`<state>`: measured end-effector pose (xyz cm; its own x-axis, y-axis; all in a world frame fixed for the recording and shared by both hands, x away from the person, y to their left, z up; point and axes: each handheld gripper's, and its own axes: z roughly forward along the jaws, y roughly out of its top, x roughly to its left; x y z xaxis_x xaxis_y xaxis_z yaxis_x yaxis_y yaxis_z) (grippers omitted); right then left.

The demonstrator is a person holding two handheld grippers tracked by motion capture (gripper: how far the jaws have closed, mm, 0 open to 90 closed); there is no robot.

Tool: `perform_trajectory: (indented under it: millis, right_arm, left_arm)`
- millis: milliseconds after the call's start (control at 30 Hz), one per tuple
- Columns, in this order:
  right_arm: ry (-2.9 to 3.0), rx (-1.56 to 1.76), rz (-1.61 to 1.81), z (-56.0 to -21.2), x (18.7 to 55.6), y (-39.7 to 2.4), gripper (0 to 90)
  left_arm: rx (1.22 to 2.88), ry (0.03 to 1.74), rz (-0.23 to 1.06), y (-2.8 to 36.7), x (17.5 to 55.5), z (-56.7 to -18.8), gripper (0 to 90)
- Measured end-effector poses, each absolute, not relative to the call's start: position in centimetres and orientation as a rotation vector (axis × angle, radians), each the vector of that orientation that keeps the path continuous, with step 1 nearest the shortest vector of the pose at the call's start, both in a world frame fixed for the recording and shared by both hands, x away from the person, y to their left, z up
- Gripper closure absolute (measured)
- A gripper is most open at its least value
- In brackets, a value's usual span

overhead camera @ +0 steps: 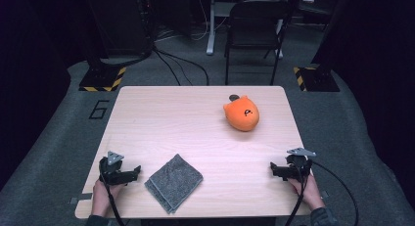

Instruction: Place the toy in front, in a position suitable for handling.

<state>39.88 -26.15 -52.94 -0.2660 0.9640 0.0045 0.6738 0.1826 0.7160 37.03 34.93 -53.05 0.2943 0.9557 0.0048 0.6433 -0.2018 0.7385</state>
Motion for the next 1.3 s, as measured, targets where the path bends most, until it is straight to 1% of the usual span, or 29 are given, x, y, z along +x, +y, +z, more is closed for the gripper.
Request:
perform_trajectory:
  millis: [333, 600, 667, 700, 767, 800, 1000, 1300]
  right_arm:
    - [2.003, 1.54, 0.851, -52.9, 40.1, -26.2, 0.0]
    - [2.063, 1.539, 0.766, -52.2, 40.2, -26.1, 0.0]
    - [2.069, 1.531, 0.716, -51.6, 40.2, -26.2, 9.8]
    - [2.074, 1.526, 0.709, -51.5, 40.1, -26.2, 10.9]
    - [2.098, 1.503, 0.685, -51.1, 39.9, -26.2, 5.5]
    - [2.105, 1.51, 0.71, -51.0, 39.9, -26.1, 4.6]
    - [2.11, 1.471, 0.764, -49.6, 40.2, -25.5, 4.5]
    - [2.116, 1.468, 0.86, -47.7, 42.0, -24.5, 4.0]
  left_arm:
    - [1.932, 1.425, 0.631, 34.9, 37.0, -53.1, 10.0]
    - [1.932, 1.425, 0.631, 34.9, 37.0, -53.1, 10.0]
    - [1.932, 1.425, 0.632, 34.9, 37.0, -53.1, 10.0]
    - [1.932, 1.425, 0.631, 34.9, 37.0, -53.1, 10.0]
    - [1.933, 1.425, 0.632, 34.9, 37.0, -53.1, 10.0]
    - [1.933, 1.425, 0.631, 34.9, 37.0, -53.1, 10.0]
    - [1.932, 1.427, 0.632, 34.9, 37.0, -53.1, 10.0]
    - [1.931, 1.427, 0.632, 34.9, 37.0, -53.1, 10.0]
